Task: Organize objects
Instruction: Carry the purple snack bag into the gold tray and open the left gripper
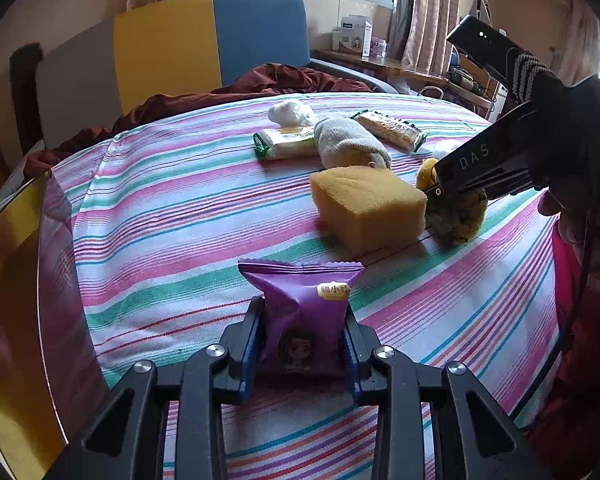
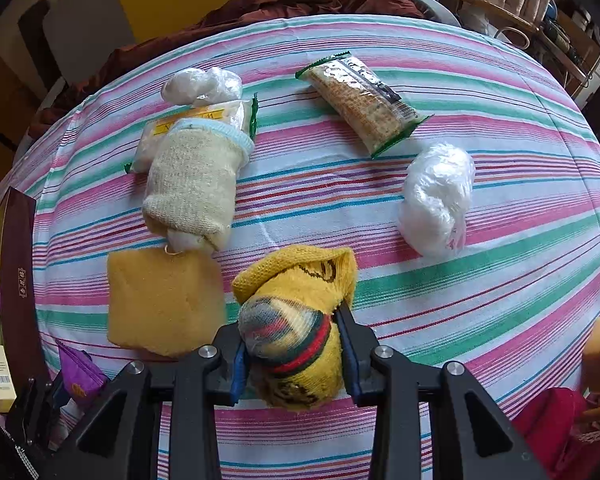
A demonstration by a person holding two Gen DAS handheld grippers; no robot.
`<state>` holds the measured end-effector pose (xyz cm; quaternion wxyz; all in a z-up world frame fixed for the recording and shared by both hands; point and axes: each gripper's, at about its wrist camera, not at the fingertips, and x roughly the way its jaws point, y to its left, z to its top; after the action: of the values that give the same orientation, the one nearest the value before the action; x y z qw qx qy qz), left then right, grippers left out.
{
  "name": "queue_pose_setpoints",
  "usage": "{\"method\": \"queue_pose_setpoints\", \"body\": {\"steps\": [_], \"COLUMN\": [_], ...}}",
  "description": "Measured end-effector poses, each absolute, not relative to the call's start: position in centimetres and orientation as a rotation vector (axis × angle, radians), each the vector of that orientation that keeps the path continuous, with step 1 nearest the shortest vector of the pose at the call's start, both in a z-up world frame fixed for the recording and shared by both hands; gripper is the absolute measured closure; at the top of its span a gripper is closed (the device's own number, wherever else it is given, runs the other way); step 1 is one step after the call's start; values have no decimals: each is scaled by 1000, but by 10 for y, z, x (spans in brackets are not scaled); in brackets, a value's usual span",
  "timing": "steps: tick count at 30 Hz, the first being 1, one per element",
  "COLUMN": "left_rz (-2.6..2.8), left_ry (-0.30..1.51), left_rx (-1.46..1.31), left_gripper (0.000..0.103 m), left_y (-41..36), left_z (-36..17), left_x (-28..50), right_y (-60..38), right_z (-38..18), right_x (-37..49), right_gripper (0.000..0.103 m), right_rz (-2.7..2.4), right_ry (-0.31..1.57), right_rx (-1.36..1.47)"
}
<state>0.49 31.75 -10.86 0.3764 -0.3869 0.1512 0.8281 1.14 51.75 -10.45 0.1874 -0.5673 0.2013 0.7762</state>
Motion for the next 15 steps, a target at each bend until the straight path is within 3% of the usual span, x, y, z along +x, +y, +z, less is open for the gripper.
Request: {"method": "queue_pose_setpoints", "body": {"steps": [15], "left_rz": [2178], "left_ry": [366], "left_rx": [-946], "left_gripper": [69], "left_y": [294], "left_z": [-68], "left_x": [21], "right_y": [516], "right_z": [-106], "right_x": [15], "right_gripper": [64], "right_rz": [2172], "right_ry": [505], "right_rx": [-1622]}}
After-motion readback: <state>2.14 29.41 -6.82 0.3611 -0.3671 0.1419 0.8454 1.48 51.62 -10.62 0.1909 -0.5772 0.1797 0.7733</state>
